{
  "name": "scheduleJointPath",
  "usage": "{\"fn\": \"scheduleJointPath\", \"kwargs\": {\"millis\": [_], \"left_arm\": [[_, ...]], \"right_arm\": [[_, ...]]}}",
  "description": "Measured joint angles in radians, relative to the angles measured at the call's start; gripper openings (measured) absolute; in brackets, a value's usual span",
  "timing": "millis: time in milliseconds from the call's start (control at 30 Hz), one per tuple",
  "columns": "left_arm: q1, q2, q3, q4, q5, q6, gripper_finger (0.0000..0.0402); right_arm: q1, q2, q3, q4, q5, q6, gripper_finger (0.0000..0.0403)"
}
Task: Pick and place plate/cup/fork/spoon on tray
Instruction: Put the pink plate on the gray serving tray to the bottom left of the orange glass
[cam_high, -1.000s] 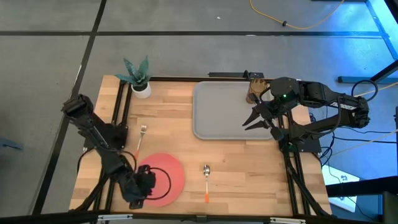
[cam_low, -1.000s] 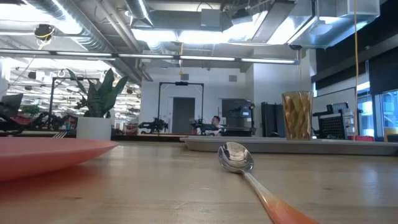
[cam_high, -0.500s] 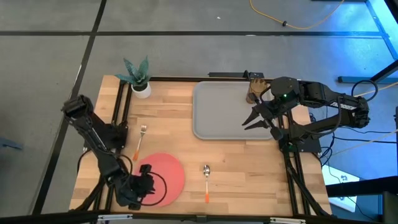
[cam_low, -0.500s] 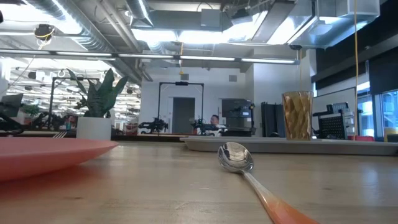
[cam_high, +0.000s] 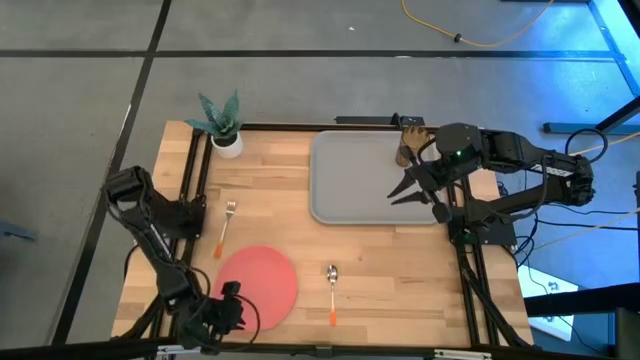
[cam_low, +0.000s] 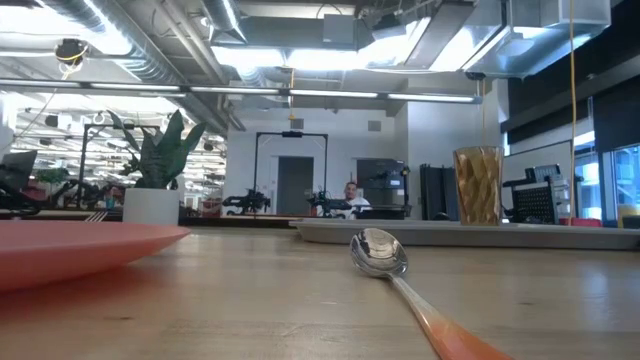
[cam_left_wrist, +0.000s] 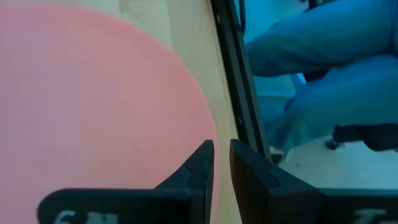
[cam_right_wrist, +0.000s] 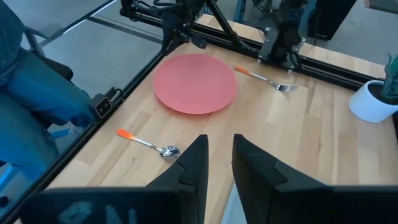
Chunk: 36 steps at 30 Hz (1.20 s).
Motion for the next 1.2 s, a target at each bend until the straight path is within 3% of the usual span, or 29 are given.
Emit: {"fn": "scheduleJointPath", "kwargs": {"millis": [167, 400, 700, 1200], "left_arm": [[-0.035, 0.013, 0.0, -0.013, 0.039, -0.114, 0.0044], [-0.048, 0.014, 0.0, -0.025, 0.19, -0.256, 0.0044], [-0.047, 0.015, -0.012, -0.086, 0.203, -0.314, 0.0044], [-0.033, 0.015, -0.016, -0.202, 0.194, -0.28, 0.0044]], "right_arm": [[0.0, 0.0, 0.0, 0.0, 0.0, 0.0, 0.0073], [0.0, 0.0, 0.0, 0.001, 0.0, 0.004, 0.0073], [0.0, 0.0, 0.0, 0.001, 0.0, 0.004, 0.0073], [0.0, 0.0, 0.0, 0.0, 0.0, 0.002, 0.0073]]}}
